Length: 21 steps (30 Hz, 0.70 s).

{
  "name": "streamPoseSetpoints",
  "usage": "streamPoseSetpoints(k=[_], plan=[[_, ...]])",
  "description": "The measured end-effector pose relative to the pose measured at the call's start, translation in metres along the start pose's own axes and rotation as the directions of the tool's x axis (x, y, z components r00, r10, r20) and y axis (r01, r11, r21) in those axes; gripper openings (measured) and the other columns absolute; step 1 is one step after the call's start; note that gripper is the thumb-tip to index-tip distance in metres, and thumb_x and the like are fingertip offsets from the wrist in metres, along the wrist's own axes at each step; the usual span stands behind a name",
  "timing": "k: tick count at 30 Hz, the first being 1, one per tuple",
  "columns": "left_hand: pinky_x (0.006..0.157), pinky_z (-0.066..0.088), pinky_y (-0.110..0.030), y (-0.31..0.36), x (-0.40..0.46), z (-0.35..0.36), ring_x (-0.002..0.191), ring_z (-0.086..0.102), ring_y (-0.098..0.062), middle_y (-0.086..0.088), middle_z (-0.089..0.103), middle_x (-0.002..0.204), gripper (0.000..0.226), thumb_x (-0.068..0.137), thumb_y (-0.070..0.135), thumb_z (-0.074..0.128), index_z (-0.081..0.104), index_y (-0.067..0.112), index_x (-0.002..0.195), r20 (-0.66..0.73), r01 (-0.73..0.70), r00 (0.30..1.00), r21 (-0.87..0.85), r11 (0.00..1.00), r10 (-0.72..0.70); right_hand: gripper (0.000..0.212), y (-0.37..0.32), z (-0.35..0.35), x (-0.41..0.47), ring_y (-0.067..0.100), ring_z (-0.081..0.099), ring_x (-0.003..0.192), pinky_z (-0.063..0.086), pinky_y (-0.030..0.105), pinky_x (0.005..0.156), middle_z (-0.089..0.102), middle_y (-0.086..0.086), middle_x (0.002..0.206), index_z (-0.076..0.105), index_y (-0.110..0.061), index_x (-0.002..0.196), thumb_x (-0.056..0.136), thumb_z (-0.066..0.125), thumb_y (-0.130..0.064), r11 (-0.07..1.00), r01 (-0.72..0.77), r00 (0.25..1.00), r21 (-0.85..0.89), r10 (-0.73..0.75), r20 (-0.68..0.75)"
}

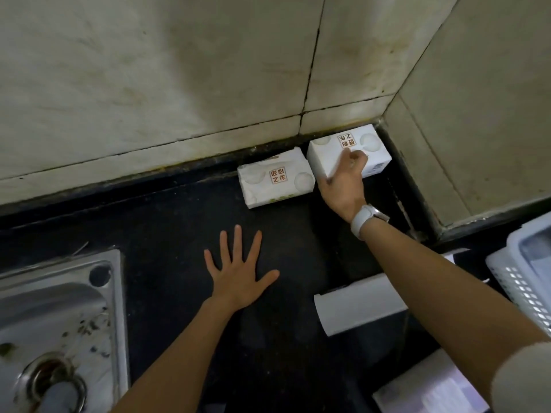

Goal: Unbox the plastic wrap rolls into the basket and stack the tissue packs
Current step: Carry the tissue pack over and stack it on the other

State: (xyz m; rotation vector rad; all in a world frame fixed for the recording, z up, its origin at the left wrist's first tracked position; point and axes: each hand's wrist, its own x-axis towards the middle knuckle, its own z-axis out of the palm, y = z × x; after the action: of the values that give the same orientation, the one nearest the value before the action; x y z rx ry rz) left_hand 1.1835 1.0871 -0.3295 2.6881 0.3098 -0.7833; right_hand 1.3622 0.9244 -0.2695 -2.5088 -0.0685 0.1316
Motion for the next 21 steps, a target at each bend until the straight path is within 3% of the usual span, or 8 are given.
streamPoseSetpoints(k=[2,4,7,10,15,21], plan=[[0.104,-0.02,-0.062,0.0,0.0,-0.001,0.13,-0.041,-0.026,0.004,-0.048,0.135,0.081,0.078,0.076,0.025,-0.034,0.046,0.125,0.007,0.0,1.0,-0.003,1.0,0.0,0.074,0.003,0.001,-0.006,0.038,0.025,0.133,0.026,0.035,0.111,0.007,0.023,0.149,0.01,0.003,0.14,0.084,0.056,-0.011,0.999,0.037,0.997,0.007,-0.038,0.07],[0.105,-0.02,-0.062,0.0,0.0,-0.002,0.128,-0.042,-0.025,0.004,-0.048,0.134,0.081,0.078,0.076,0.025,-0.034,0.046,0.125,0.014,0.002,1.0,0.003,1.0,-0.002,0.072,0.005,0.001,-0.014,0.038,0.022,0.135,0.028,0.04,0.11,0.004,0.021,0.153,0.009,-0.004,0.143,0.087,0.052,-0.012,0.996,0.046,0.995,-0.07,-0.04,0.087],[0.105,-0.019,-0.062,0.0,0.0,-0.002,0.125,-0.044,-0.024,0.003,-0.048,0.134,0.082,0.078,0.077,0.025,-0.035,0.045,0.125,0.02,0.005,1.0,0.01,1.0,-0.005,0.057,-0.004,-0.003,-0.028,0.04,0.042,0.121,0.043,0.049,0.092,0.03,0.024,0.144,0.029,-0.007,0.137,0.085,0.052,-0.013,0.967,0.126,0.983,-0.223,-0.152,-0.106],[0.105,-0.019,-0.062,0.0,0.001,-0.001,0.129,-0.042,-0.026,0.004,-0.049,0.134,0.081,0.078,0.077,0.025,-0.034,0.046,0.124,0.017,0.003,1.0,0.007,1.0,-0.004,0.047,-0.022,-0.002,-0.031,0.035,0.05,0.112,0.049,0.044,0.085,0.042,0.021,0.134,0.04,-0.009,0.131,0.086,0.053,-0.014,0.909,0.335,0.933,-0.248,-0.357,-0.052],[0.104,-0.021,-0.062,-0.002,0.003,0.002,0.121,-0.047,-0.022,0.004,-0.049,0.134,0.082,0.077,0.078,0.025,-0.035,0.047,0.124,0.013,0.006,1.0,0.007,1.0,-0.006,0.041,-0.033,0.014,-0.017,0.031,0.043,0.119,0.05,0.042,0.089,0.03,0.017,0.14,0.037,-0.014,0.13,0.091,0.048,-0.021,0.905,0.27,0.957,-0.329,-0.215,0.196],[0.104,-0.021,-0.062,-0.001,0.003,0.001,0.121,-0.047,-0.022,0.004,-0.05,0.133,0.085,0.077,0.077,0.027,-0.033,0.045,0.129,0.026,0.003,1.0,0.006,1.0,-0.003,0.03,-0.029,0.02,-0.018,0.037,0.055,0.103,0.049,0.044,0.084,0.046,0.02,0.124,0.043,-0.007,0.117,0.088,0.049,-0.006,0.935,0.201,0.964,-0.292,-0.135,0.23]])
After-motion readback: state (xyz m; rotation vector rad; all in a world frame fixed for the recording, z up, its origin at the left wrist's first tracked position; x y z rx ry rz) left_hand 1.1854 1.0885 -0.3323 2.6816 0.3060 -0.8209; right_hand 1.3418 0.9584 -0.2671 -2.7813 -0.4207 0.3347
